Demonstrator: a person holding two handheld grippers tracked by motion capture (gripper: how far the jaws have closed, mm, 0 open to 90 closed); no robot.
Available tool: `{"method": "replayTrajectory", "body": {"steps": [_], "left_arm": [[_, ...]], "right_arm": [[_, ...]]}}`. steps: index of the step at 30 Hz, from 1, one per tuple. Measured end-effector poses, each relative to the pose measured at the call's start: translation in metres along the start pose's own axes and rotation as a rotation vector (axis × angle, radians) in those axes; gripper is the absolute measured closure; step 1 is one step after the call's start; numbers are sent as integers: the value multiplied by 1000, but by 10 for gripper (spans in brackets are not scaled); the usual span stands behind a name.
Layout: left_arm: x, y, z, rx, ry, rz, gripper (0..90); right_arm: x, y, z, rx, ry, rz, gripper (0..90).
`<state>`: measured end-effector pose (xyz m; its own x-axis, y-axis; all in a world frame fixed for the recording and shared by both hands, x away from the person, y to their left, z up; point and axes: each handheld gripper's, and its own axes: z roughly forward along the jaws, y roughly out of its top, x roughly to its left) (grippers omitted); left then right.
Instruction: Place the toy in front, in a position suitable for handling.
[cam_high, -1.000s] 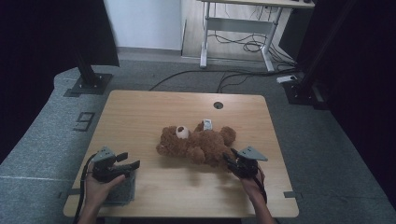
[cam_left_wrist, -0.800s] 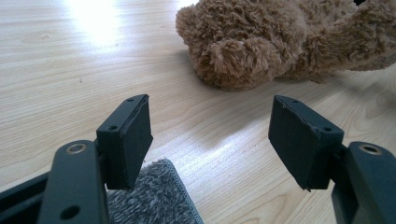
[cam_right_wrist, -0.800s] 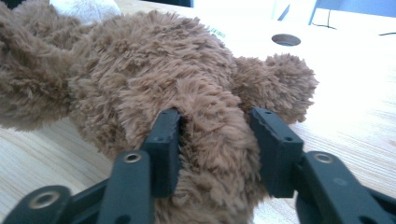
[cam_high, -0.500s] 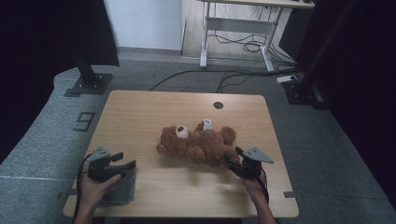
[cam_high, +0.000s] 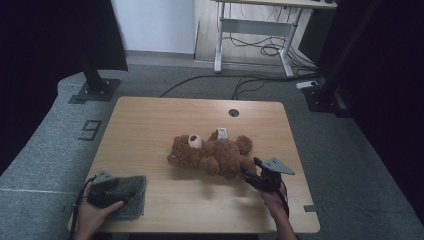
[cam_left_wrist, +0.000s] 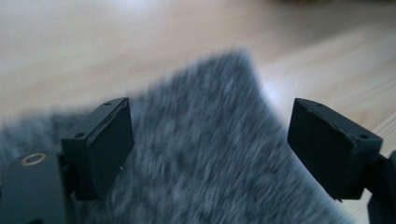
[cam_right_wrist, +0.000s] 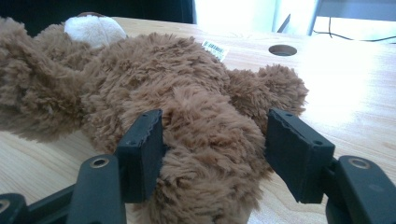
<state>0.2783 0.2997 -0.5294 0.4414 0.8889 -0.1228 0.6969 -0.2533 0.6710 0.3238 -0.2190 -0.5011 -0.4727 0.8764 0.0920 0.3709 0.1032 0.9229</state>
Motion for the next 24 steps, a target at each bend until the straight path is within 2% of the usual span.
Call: {"method": "replayTrajectory", "body": {"steps": [1,7,8,10,11,13,18,22,24], "left_arm": [[-1,-2,2,16,25,12,128],[-3,-3,9,32,69,28,143],[-5,-2,11,34,87,37,147],[-6,-2,12,34,94,41,176],[-6,-2,12,3,95,54,251],[-5,-3,12,-19,88,59,403],[-3,-3,12,-39,81,48,670],[-2,-1,12,-42,76,31,740],[1,-2,10,-52,49,11,747]], "right_arm": [[0,0,0,1,0,0,378],[0,0,1,4,-4,-1,376],[-1,-1,1,8,-7,3,376],[-1,-1,2,10,-8,6,375],[0,-1,2,14,-10,5,375],[0,-2,2,16,-11,3,375],[0,-2,2,17,-15,7,372],[-1,-1,1,14,-15,10,372],[-3,-1,-1,10,-16,17,372]]}}
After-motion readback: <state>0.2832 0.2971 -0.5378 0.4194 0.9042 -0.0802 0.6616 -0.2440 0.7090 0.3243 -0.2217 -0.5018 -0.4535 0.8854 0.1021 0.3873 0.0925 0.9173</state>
